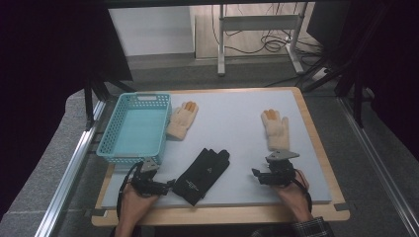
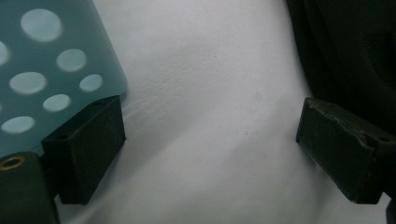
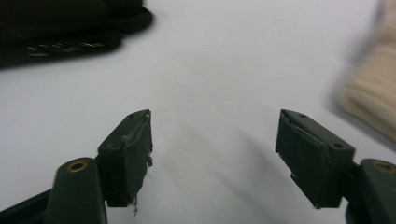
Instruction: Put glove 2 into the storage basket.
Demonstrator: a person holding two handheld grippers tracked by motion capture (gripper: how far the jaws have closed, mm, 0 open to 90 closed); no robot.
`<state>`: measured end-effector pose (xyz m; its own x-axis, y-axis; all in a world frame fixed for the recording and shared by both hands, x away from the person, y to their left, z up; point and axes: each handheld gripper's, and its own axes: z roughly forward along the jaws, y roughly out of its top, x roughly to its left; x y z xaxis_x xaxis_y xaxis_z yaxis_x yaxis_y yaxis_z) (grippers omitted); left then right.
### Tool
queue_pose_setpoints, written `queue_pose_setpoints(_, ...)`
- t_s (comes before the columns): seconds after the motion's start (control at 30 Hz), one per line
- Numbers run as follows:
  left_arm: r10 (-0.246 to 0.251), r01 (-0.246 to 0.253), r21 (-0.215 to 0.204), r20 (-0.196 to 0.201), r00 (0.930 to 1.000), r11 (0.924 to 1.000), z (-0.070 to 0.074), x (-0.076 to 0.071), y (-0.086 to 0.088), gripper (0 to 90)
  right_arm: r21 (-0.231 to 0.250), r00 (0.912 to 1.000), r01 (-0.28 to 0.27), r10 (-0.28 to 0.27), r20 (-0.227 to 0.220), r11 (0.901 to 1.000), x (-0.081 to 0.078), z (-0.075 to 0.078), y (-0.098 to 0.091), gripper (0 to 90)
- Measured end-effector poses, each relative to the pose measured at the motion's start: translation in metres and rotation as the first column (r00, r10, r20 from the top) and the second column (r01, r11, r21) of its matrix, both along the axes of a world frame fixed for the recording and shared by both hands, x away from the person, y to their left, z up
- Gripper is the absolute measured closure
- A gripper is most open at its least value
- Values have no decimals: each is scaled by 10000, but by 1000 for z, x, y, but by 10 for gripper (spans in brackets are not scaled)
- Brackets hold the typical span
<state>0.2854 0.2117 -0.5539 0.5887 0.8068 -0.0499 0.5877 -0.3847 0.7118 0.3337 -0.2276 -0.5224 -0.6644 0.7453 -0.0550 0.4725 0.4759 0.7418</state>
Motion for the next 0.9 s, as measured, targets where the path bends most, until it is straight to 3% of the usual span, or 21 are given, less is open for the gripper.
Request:
queue_pose_setpoints(0.13,-12,12,-16,-40,10000,10000,0,0,0,82,-189,9987,515,-513,76,9985,5,-7,-15,242)
queue_pose_setpoints(0.23,-7,7,-24,-44,10000,10000,0,0,0,82,14,9981,607,-607,-121,9982,8,-9,-19,228)
queue_pose_setpoints(0.53,33,-34,-67,-80,10000,10000,1,0,0,86,-15,9980,627,-627,-82,9980,8,-9,-19,226)
queue_pose_setpoints(0.6,218,-226,-256,-296,9993,9994,4,0,3,86,-14,9980,628,-628,-81,9980,8,-9,-19,226)
queue_pose_setpoints(0.7,496,-504,-198,-372,9981,9985,9,-2,4,87,-15,9980,630,-630,-76,9980,8,-10,-19,226)
queue_pose_setpoints(0.9,386,-403,-514,-335,9987,9979,25,-11,1,95,-14,9979,637,-637,-79,9980,8,-10,-19,225)
